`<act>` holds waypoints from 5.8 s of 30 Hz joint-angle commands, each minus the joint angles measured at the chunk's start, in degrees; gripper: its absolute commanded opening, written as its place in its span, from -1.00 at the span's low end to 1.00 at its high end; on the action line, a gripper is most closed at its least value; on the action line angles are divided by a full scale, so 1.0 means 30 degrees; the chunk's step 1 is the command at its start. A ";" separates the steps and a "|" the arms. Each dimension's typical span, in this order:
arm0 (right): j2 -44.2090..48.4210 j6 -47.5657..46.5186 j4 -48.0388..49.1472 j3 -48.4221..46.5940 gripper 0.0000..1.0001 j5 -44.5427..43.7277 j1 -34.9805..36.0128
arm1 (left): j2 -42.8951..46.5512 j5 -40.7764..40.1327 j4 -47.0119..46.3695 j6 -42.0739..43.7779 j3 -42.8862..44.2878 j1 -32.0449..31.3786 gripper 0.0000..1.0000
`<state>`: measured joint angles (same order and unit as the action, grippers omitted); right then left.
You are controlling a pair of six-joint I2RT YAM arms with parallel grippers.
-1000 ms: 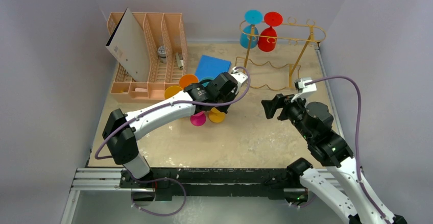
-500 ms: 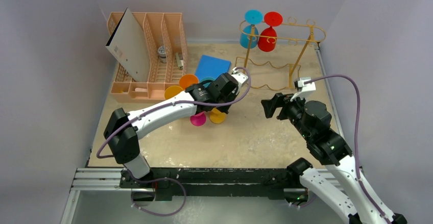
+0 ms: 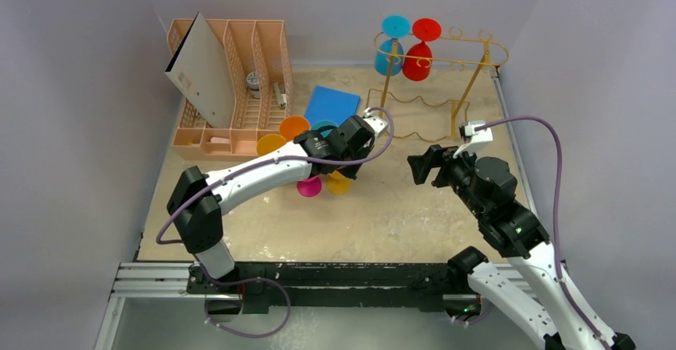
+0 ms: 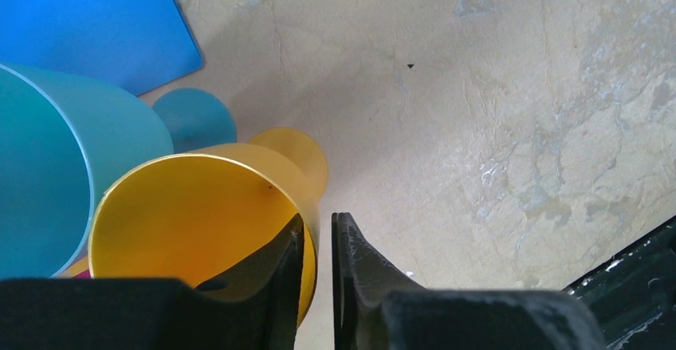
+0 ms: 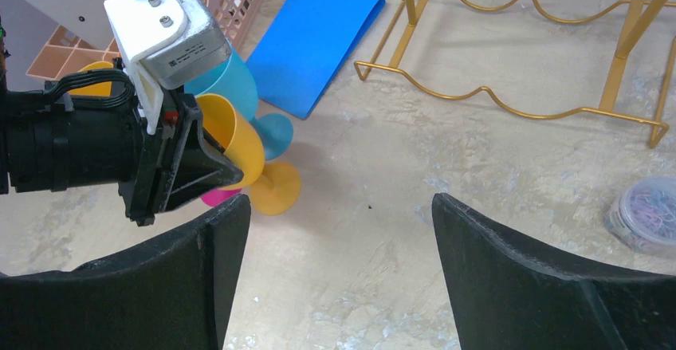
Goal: Take the wine glass off the wine glass rack
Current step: Place the wine glass at the center of the board, then pick up the wine glass from the wine rack.
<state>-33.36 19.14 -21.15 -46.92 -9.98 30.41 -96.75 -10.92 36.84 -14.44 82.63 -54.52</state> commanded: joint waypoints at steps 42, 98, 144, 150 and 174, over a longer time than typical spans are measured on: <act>-1.0374 0.0047 -0.9287 -1.4968 0.97 0.0981 -0.0748 | 0.8265 0.3482 0.1204 -0.0883 0.0192 0.4272 0.47; -2.4743 0.6694 -0.1721 -2.5558 0.01 0.5910 -0.9377 | 1.2224 0.5353 0.4169 -0.0784 -0.1440 0.7811 0.50; -2.3051 0.9686 0.1144 -2.2175 -1.00 0.5662 -0.9550 | 1.1976 0.5734 0.4097 -0.0930 -0.1852 0.7824 0.50; -2.3302 1.0958 0.2024 -2.2010 -1.00 0.6157 -0.9796 | 1.2065 0.5749 0.4097 -0.1017 -0.1909 0.7803 0.50; -2.4949 1.3602 0.3881 -2.3763 -1.00 0.7320 -0.9962 | 1.2101 0.5805 0.4121 -0.1164 -0.1933 0.7817 0.50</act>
<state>-107.90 59.18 -12.53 -114.85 11.57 0.69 -60.95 5.80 49.56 -16.99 76.97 -31.51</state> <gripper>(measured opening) 0.009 0.748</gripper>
